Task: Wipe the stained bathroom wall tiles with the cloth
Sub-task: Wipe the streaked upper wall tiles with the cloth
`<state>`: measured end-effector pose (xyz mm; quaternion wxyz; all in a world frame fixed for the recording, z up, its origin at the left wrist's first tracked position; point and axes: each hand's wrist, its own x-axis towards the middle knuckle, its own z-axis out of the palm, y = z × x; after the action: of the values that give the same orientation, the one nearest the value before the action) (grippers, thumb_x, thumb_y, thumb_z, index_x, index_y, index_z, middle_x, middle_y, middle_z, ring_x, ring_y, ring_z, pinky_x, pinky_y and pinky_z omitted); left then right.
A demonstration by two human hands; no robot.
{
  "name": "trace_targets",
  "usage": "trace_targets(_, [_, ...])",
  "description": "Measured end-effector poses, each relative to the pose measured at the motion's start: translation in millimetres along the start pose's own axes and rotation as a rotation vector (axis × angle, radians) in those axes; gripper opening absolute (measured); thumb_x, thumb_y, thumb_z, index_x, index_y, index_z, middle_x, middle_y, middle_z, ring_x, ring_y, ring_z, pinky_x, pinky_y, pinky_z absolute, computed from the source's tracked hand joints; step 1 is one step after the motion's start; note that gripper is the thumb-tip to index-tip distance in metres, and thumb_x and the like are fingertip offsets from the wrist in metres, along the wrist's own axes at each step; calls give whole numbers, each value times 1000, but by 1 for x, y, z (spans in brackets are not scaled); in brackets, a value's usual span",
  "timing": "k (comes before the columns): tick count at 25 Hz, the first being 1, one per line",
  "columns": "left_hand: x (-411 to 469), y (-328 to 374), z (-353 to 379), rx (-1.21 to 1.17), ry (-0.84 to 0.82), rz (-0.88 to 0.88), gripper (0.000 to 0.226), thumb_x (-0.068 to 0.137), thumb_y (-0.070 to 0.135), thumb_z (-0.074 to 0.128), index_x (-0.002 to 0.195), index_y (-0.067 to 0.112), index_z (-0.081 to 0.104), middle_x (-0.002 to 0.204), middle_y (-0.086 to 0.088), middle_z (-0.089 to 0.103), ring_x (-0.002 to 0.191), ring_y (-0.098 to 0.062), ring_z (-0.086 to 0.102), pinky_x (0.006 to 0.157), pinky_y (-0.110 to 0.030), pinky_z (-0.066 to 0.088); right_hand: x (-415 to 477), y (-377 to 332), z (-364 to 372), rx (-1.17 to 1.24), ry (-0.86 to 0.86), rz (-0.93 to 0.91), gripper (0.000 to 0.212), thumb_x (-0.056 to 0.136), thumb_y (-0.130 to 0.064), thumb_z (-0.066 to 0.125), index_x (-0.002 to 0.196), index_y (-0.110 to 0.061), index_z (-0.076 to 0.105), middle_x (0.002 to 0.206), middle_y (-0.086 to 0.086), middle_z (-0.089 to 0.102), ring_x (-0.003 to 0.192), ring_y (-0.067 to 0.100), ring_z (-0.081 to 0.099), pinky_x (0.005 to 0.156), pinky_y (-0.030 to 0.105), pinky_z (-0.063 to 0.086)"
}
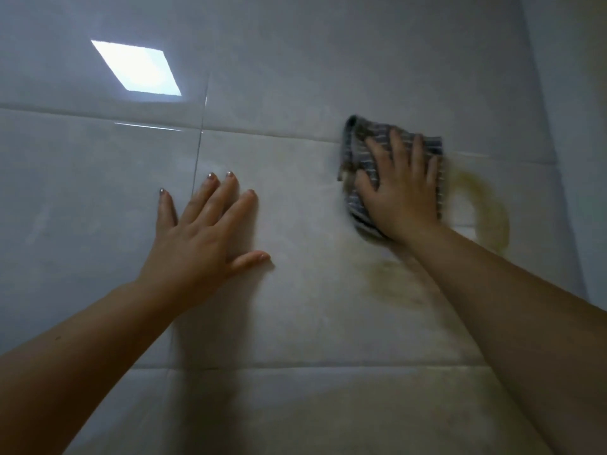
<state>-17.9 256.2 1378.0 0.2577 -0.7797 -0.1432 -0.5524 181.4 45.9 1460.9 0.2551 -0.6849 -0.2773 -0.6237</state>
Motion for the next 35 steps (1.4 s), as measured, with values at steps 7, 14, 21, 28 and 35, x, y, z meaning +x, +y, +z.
trace_targets(7, [5, 22, 0, -58, 41, -22, 97, 79, 86, 13, 155, 26, 18, 165, -5, 5, 152, -22, -4, 115, -66, -2, -56, -3, 6, 12, 51, 112, 72, 86, -56, 18, 151, -28, 28, 161, 10, 16, 148, 41, 7, 116, 60, -1])
trace_targets(14, [11, 57, 13, -39, 63, 92, 91, 83, 82, 18, 152, 23, 25, 163, -7, 18, 152, -27, 9, 116, -67, 9, -28, 59, 0, -6, 16, 279, 74, 85, -60, 14, 153, -31, 20, 163, 6, 10, 148, 38, 3, 117, 61, 3])
trace_targets(21, [20, 69, 13, -62, 72, 55, 95, 81, 83, 20, 152, 22, 28, 163, -8, 20, 151, -26, 10, 115, -68, 7, -60, 48, 4, -36, -51, 49, 68, 89, -59, 20, 153, -35, 19, 163, 5, 9, 148, 37, 2, 118, 57, -1])
trace_targets(28, [18, 71, 14, -76, 75, 50, 90, 84, 80, 18, 153, 23, 27, 163, -7, 18, 152, -26, 8, 116, -67, 5, -112, 86, 10, -36, 74, 254, 68, 89, -55, 24, 151, -25, 31, 159, 13, 24, 145, 42, 16, 116, 63, 10])
trace_targets(35, [16, 74, 17, -78, 97, 29, 86, 85, 77, 23, 152, 23, 29, 163, -8, 19, 151, -26, 10, 115, -67, 6, -54, 119, 6, -32, 39, 259, 78, 82, -61, 14, 152, -28, 26, 161, 9, 18, 147, 40, 11, 116, 61, 7])
